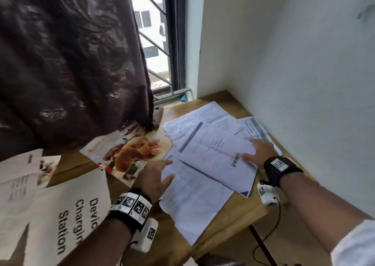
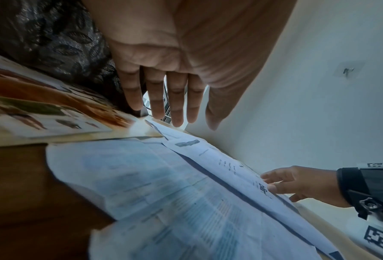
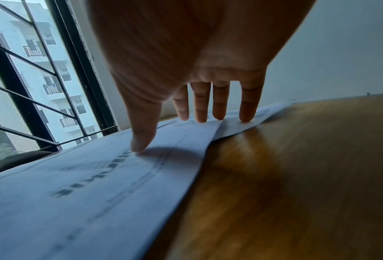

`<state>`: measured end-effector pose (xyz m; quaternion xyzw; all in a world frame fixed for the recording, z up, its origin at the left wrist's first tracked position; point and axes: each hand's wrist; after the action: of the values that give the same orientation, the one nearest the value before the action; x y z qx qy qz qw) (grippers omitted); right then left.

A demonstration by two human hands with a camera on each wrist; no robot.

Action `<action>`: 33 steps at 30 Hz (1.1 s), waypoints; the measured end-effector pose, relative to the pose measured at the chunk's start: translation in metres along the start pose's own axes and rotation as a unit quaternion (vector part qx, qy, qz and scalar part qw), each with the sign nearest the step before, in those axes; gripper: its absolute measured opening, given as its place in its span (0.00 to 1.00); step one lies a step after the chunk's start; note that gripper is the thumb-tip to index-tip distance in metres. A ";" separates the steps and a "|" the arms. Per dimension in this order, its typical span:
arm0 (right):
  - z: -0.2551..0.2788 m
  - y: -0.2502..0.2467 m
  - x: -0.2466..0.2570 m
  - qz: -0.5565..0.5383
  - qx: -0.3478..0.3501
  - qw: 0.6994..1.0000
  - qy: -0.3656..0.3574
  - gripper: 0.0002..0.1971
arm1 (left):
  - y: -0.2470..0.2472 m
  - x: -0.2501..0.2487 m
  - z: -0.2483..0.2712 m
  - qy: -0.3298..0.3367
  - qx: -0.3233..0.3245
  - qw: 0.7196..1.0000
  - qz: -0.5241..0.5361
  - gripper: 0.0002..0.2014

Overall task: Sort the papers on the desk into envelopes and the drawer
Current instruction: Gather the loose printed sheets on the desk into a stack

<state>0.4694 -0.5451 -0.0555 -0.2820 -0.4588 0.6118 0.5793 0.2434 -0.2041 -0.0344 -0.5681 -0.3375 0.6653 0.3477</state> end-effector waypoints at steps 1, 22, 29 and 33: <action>-0.002 -0.002 -0.004 0.008 0.009 1.000 0.003 0.47 | 0.003 -0.004 -0.006 0.002 0.003 1.000 -0.003 0.24; 0.067 -0.151 0.106 -0.079 -0.183 0.860 -0.470 0.05 | -0.063 -0.076 -0.014 -0.052 -0.234 0.960 -0.143 0.42; 0.083 -0.137 0.207 -0.122 -0.279 0.862 -0.407 0.37 | -0.107 -0.025 0.046 -0.101 -0.242 0.965 0.022 0.23; 0.082 -0.075 0.252 -0.255 -0.188 0.904 -0.288 0.52 | -0.121 0.011 0.100 -0.133 -0.290 0.939 0.130 0.24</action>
<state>0.3885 -0.3272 0.0923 -0.0710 -0.7681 0.4004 0.4946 0.1531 -0.1364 0.0744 -0.5896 -0.4817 0.6477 0.0303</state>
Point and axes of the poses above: each hand's wrist, its own z-axis away from the middle knuckle, its own y-axis out of the palm, x = y × z, and after that the axes turned 10 degrees about x, right-handed
